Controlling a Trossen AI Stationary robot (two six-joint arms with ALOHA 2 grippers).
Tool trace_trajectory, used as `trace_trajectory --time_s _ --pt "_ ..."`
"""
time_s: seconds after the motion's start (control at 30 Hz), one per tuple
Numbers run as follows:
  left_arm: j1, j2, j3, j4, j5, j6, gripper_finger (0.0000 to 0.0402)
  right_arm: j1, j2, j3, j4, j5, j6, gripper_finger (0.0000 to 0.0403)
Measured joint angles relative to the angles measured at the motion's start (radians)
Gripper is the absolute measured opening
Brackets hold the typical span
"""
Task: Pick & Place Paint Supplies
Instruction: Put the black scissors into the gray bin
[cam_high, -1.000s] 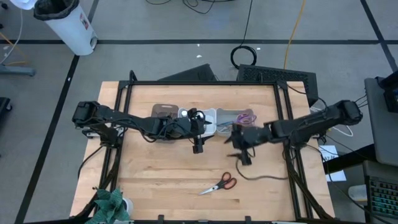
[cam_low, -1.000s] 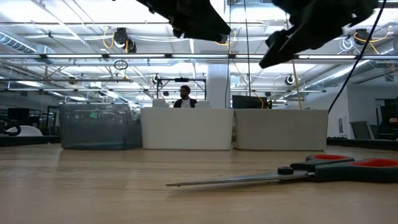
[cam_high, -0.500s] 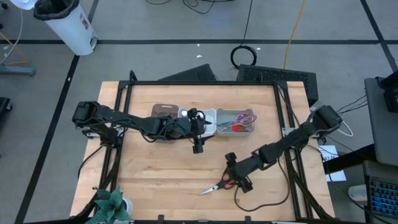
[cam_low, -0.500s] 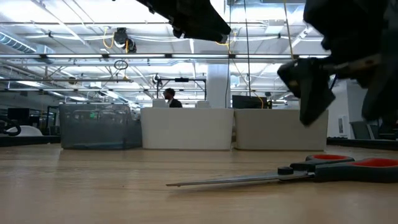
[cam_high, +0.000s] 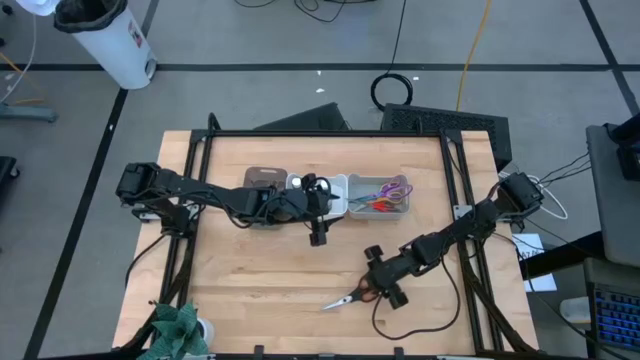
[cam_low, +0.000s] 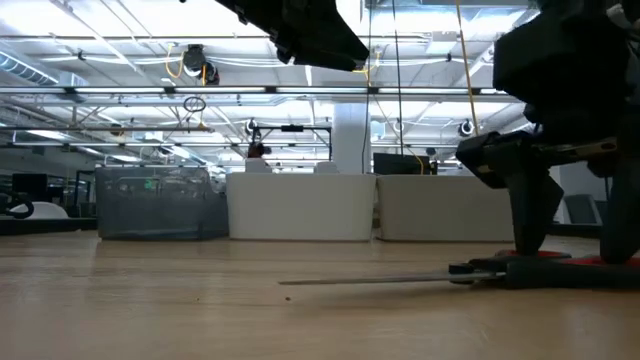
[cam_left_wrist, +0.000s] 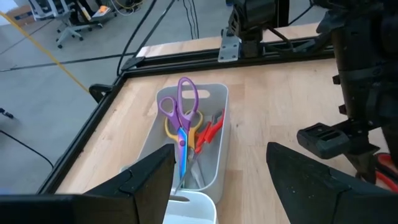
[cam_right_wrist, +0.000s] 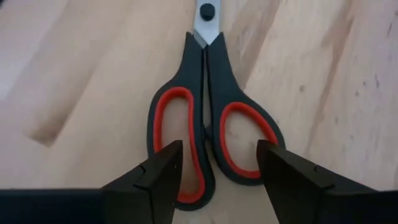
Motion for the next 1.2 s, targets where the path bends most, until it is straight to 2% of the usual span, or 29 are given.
trace_trajectory --time_s 0.23,0.53,0.93,1.2 --pt "0.0 0.0 0.0 0.045 -0.001 0.011 0.0262 -0.029 0.013 0.003 -0.106 0.027 -0.011 0.0158" --pt "-0.002 0.0 0.0 0.055 0.0 0.011 0.0262 -0.063 0.014 0.002 -0.144 0.035 -0.028 0.0057" --pt "-0.002 0.0 0.0 0.055 0.0 0.006 0.0262 -0.074 0.014 0.0 -0.129 0.059 -0.033 0.0058" --pt "-0.002 0.0 0.0 0.054 0.0 0.005 0.0262 -0.074 0.016 -0.001 -0.08 0.055 -0.033 0.0076"
